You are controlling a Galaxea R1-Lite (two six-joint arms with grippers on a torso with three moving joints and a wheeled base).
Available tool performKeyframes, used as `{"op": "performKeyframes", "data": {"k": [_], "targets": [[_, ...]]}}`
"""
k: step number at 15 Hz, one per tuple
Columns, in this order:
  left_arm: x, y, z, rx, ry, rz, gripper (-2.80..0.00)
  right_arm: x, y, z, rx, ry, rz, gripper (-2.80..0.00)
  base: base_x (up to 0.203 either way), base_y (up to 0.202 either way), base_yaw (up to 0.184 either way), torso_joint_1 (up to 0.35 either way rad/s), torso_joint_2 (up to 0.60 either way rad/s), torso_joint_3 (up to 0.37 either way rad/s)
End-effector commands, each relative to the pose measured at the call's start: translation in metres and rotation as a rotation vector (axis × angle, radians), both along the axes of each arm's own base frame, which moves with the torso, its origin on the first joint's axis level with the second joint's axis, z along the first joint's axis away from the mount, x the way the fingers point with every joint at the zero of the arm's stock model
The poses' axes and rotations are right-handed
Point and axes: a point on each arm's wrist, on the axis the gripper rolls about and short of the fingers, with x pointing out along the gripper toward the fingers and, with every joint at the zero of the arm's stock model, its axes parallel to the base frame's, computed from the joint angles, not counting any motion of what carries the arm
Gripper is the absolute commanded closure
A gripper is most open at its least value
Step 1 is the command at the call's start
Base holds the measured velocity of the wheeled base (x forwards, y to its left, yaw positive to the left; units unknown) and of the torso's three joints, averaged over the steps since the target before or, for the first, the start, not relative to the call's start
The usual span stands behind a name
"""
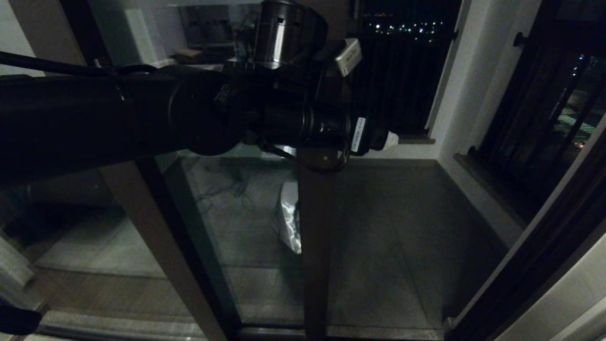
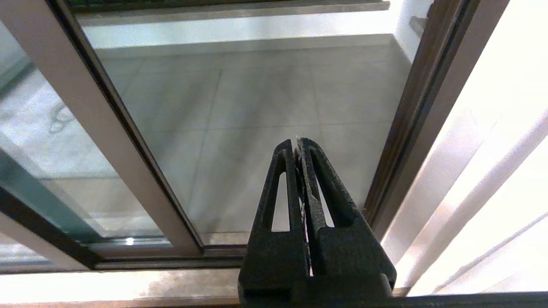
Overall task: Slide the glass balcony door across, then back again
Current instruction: Close the slid door
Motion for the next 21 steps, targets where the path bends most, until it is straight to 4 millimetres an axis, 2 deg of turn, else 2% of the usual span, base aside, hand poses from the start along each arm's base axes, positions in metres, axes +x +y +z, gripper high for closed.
{"op": "performKeyframes", "data": {"k": [1, 3, 5, 7, 9, 11, 14, 15, 17, 18, 19, 21], "targets": [[0.005, -0.016, -0.010, -0.022, -0.025, -0.006, -2.80, 0.000, 0.000, 0.000, 0.000, 0.000, 0.000, 0.00, 0.000, 0.000, 0.000, 0.000, 0.00, 0.000], [0.001, -0.019, -0.007, -0.033, -0.036, -0.017, -2.80, 0.000, 0.000, 0.000, 0.000, 0.000, 0.000, 0.00, 0.000, 0.000, 0.000, 0.000, 0.00, 0.000], [-0.009, -0.012, 0.006, -0.049, -0.050, -0.022, -2.80, 0.000, 0.000, 0.000, 0.000, 0.000, 0.000, 0.00, 0.000, 0.000, 0.000, 0.000, 0.00, 0.000], [-0.024, 0.002, 0.026, -0.075, -0.056, -0.020, -2.80, 0.000, 0.000, 0.000, 0.000, 0.001, 0.000, 0.00, 0.000, 0.000, 0.000, 0.000, 0.00, 0.000], [-0.047, 0.027, 0.053, -0.119, -0.062, 0.005, -2.80, 0.000, 0.000, 0.000, 0.000, 0.001, 0.000, 0.00, 0.000, 0.000, 0.000, 0.000, 0.00, 0.000], [-0.076, 0.064, 0.076, -0.146, -0.088, 0.065, -2.80, 0.000, 0.000, 0.000, 0.000, 0.000, 0.000, 0.00, 0.000, 0.000, 0.000, 0.000, 0.00, 0.000], [-0.130, 0.142, 0.100, -0.183, -0.146, 0.185, -2.80, 0.000, 0.000, 0.000, 0.000, 0.001, 0.000, 0.00, 0.000, 0.000, 0.000, 0.000, 0.00, 0.000], [-0.152, 0.171, 0.103, -0.196, -0.173, 0.235, -2.80, 0.000, 0.000, 0.000, 0.000, 0.000, 0.000, 0.00, 0.000, 0.000, 0.000, 0.000, 0.00, 0.000], [-0.198, 0.222, 0.096, -0.210, -0.221, 0.340, -2.80, 0.000, 0.000, 0.000, 0.000, 0.000, 0.000, 0.00, 0.000, 0.000, 0.000, 0.000, 0.00, 0.000], [-0.223, 0.244, 0.087, -0.214, -0.245, 0.399, -1.91, 0.000, 0.000, 0.000, 0.000, 0.000, 0.000, 0.00, 0.000, 0.000, 0.000, 0.000, 0.00, 0.000], [-0.249, 0.262, 0.077, -0.214, -0.272, 0.474, 0.00, 0.000, 0.000, 0.000, 0.000, 0.001, 0.000, 0.00, 0.000, 0.000, 0.000, 0.000, 0.00, 0.000], [-0.293, 0.283, 0.054, -0.200, -0.317, 0.643, 0.00, 0.000, 0.000, 0.000, 0.000, 0.001, 0.000, 0.00, 0.000, 0.000, 0.000, 0.000, 0.00, 0.000]]}}
